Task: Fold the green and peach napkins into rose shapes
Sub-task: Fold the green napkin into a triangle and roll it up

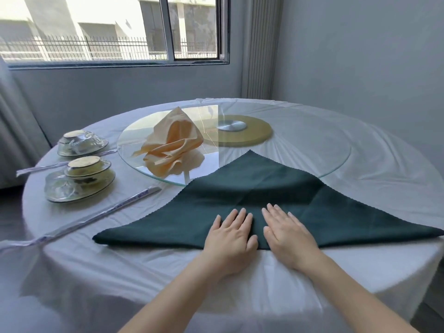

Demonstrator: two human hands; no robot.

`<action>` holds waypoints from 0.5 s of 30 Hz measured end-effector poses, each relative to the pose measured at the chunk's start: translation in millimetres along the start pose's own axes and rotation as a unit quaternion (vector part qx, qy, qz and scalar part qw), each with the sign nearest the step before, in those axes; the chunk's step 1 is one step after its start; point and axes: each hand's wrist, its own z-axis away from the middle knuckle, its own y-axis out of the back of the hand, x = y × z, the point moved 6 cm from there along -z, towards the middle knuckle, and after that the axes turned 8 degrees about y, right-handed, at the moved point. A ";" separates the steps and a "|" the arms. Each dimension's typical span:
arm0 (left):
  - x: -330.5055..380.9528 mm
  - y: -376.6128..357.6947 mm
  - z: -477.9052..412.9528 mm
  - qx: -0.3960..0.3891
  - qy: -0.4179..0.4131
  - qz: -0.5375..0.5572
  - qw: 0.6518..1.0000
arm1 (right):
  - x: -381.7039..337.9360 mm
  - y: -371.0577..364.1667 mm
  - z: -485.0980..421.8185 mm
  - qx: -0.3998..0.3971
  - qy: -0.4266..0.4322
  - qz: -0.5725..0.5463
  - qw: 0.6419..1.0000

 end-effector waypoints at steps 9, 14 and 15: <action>-63.9 10.8 17.0 0.001 0.029 0.009 1.000 | -0.2 -1.9 0.5 -0.006 -0.004 0.004 1.000; -115.2 17.3 28.2 0.004 0.052 0.017 0.998 | -0.1 -2.1 2.1 -0.006 -0.006 0.002 1.000; -124.6 19.0 30.9 0.002 0.057 0.017 0.998 | -0.4 -1.9 2.2 -0.006 -0.006 0.000 1.000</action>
